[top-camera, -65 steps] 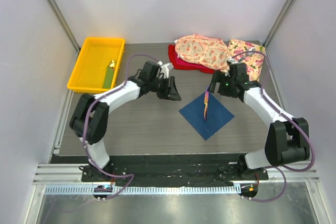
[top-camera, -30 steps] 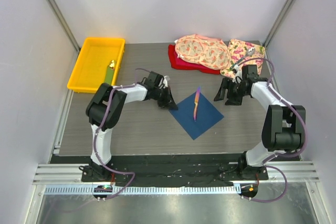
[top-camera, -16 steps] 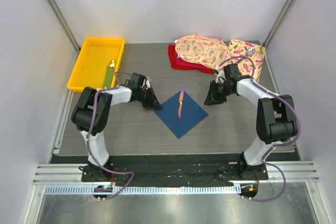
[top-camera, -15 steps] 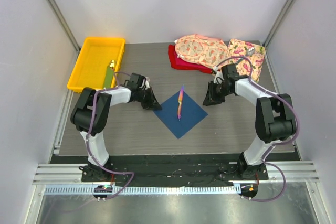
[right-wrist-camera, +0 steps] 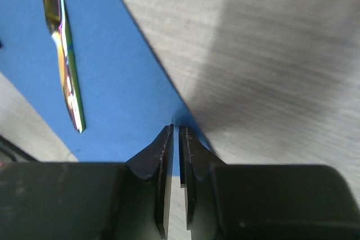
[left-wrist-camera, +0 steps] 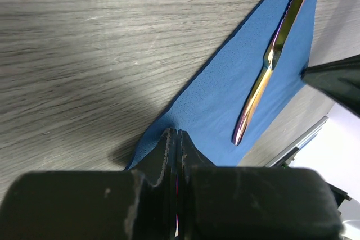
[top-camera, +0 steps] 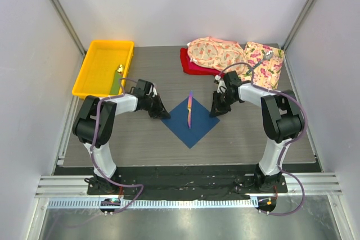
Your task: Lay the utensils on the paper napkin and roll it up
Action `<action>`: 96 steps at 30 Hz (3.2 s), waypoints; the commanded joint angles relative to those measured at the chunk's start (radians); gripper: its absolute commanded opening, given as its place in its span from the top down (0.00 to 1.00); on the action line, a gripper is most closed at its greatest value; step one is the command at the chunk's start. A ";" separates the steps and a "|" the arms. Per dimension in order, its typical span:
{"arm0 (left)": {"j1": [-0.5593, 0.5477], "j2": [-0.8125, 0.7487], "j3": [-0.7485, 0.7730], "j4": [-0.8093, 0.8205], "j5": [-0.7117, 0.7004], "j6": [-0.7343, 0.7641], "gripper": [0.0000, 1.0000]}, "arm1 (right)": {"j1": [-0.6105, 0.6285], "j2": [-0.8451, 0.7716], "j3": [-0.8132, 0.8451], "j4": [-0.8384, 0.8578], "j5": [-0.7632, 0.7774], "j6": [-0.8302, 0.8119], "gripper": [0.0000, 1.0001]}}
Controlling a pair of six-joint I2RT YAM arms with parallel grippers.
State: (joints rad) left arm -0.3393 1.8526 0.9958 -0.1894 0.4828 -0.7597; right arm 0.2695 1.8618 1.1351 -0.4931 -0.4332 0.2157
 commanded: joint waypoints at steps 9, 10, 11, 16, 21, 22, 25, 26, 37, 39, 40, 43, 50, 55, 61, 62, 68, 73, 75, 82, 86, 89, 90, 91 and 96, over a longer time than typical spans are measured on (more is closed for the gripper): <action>0.029 -0.036 0.035 -0.085 -0.043 0.075 0.95 | 0.002 -0.035 0.074 0.010 0.030 0.005 0.80; 0.029 -0.049 0.046 -0.076 -0.035 0.082 0.91 | 0.002 -0.053 0.078 0.008 0.015 0.010 0.79; 0.029 -0.059 0.062 -0.076 -0.012 0.089 0.89 | -0.001 -0.070 0.084 0.008 -0.008 0.023 0.77; 0.028 -0.147 0.162 -0.090 0.037 0.135 0.57 | -0.029 -0.167 0.191 0.008 -0.015 0.050 0.59; 0.029 -0.228 0.233 -0.134 0.005 0.184 0.40 | -0.142 -0.173 0.355 -0.010 0.147 0.050 0.35; 0.029 -0.249 0.245 -0.143 -0.006 0.213 0.36 | -0.162 -0.153 0.379 -0.015 0.181 0.051 0.35; 0.029 -0.271 0.322 -0.206 -0.058 0.269 0.18 | -0.257 -0.089 0.475 -0.038 0.307 0.079 0.35; 0.029 -0.280 0.357 -0.228 -0.075 0.295 0.15 | -0.286 -0.067 0.501 -0.048 0.344 0.083 0.35; 0.029 -0.323 0.420 -0.320 -0.328 0.353 0.03 | -0.371 0.278 0.844 -0.084 0.757 0.201 0.38; 0.028 -0.331 0.412 -0.320 -0.328 0.361 0.03 | -0.372 0.348 0.902 -0.085 0.790 0.215 0.38; 0.029 -0.334 0.408 -0.320 -0.329 0.367 0.02 | -0.372 0.373 0.920 -0.081 0.798 0.217 0.38; 0.028 -0.346 0.379 -0.314 -0.354 0.387 0.02 | -0.372 0.451 0.995 -0.076 0.814 0.229 0.37; 0.029 -0.326 0.363 -0.347 -0.374 0.411 0.01 | -0.372 0.539 1.055 0.005 0.812 0.234 0.36; 0.029 -0.293 0.382 -0.367 -0.401 0.408 0.01 | -0.372 0.583 1.062 0.042 0.804 0.255 0.36; 0.036 -0.265 0.405 -0.384 -0.414 0.401 0.01 | -0.372 0.631 1.069 0.051 0.791 0.240 0.36; 0.039 -0.263 0.403 -0.383 -0.412 0.396 0.01 | -0.372 0.632 1.066 0.053 0.780 0.238 0.38; 0.057 -0.260 0.409 -0.392 -0.423 0.369 0.02 | -0.374 0.620 1.029 0.054 0.769 0.200 0.55; 0.071 -0.271 0.415 -0.392 -0.414 0.362 0.04 | -0.389 0.562 1.005 0.054 0.760 0.180 0.87; 0.072 -0.273 0.422 -0.395 -0.411 0.365 0.04 | -0.403 0.531 0.983 0.053 0.755 0.168 0.99; 0.075 -0.285 0.429 -0.378 -0.406 0.367 0.05 | -0.444 0.341 0.896 0.060 0.633 0.090 0.99; 0.075 -0.300 0.411 -0.361 -0.409 0.367 0.05 | -0.444 0.231 0.815 0.059 0.515 0.040 0.99; 0.075 -0.325 0.389 -0.343 -0.420 0.372 0.02 | -0.438 0.114 0.708 0.044 0.409 0.037 0.99; 0.079 -0.340 0.385 -0.338 -0.421 0.373 0.00 | -0.429 0.052 0.675 0.039 0.354 0.033 0.99; 0.079 -0.348 0.379 -0.334 -0.423 0.375 0.00 | -0.421 0.013 0.637 0.037 0.329 0.033 0.99; 0.121 -0.386 0.342 -0.309 -0.357 0.338 0.00 | -0.293 -0.191 0.358 0.053 0.238 0.071 0.99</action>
State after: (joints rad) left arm -0.2577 1.5352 1.3598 -0.5663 0.0803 -0.3893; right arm -0.1329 1.8095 1.6524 -0.4545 -0.0654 0.2714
